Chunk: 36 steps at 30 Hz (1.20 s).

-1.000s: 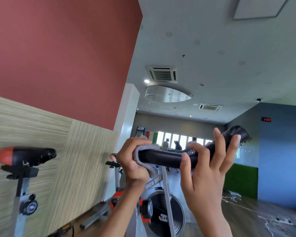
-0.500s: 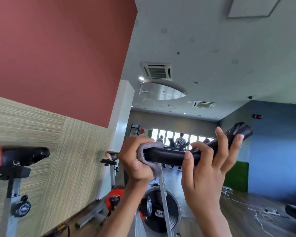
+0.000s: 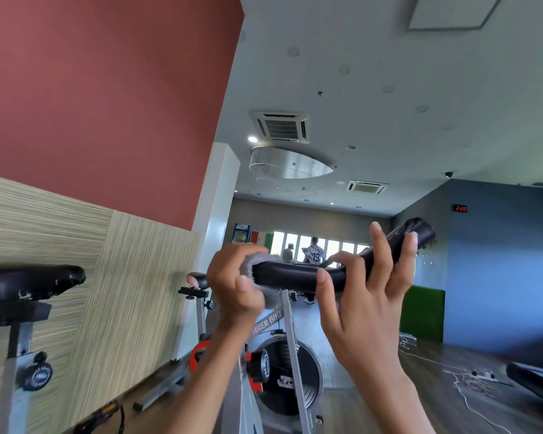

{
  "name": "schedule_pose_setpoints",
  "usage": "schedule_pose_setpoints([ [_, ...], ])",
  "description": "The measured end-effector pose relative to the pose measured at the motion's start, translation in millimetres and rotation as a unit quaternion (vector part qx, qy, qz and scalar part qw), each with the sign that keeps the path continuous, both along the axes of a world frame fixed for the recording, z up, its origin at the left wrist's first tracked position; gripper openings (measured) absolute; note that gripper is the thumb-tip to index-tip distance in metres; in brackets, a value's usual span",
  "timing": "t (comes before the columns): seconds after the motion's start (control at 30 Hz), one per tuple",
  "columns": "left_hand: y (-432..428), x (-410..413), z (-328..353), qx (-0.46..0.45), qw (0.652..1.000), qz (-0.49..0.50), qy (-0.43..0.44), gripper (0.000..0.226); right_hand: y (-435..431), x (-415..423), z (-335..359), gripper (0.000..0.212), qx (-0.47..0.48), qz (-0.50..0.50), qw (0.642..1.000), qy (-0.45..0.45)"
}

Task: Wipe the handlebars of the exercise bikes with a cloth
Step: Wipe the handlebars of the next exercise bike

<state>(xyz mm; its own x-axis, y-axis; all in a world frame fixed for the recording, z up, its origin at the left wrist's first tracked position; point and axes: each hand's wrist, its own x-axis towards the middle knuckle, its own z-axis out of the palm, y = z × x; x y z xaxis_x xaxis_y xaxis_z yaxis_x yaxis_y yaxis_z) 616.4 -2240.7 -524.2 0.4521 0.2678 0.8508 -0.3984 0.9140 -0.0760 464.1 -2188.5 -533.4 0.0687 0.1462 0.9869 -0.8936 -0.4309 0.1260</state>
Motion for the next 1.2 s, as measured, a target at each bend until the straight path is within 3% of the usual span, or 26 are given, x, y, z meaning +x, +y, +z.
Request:
schedule_pose_setpoints([
  [0.07,-3,9,-2,0.022,1.000,-0.013,0.006,0.080,6,-5,4,0.038,0.018,-0.020,0.999,0.027],
  [0.2,12,-7,0,0.022,0.983,0.174,-0.054,0.082,14,-10,15,0.037,0.020,-0.069,0.996,0.061],
  [0.3,23,-6,3,0.041,0.963,0.244,-0.104,0.087,20,-8,19,0.038,0.016,-0.109,0.992,0.055],
  [0.47,31,3,4,0.038,0.961,0.231,-0.147,0.091,27,-2,17,0.037,0.006,-0.148,0.988,0.034],
  [0.63,26,3,-4,0.099,0.966,0.182,-0.153,0.088,33,-5,12,0.031,0.039,-0.112,0.991,0.059],
  [0.77,42,6,1,0.178,0.954,0.140,-0.196,0.081,52,0,19,0.025,0.158,-0.118,0.979,0.058],
  [0.93,65,7,13,0.312,0.915,0.140,-0.214,0.089,81,-1,39,0.018,0.327,-0.129,0.933,0.077],
  [1.07,77,-5,23,0.392,0.868,0.184,-0.241,0.063,98,-8,64,0.034,0.436,-0.126,0.882,0.124],
  [1.2,83,-22,44,0.449,0.833,0.199,-0.257,0.049,117,-21,97,0.035,0.532,-0.020,0.835,0.139],
])
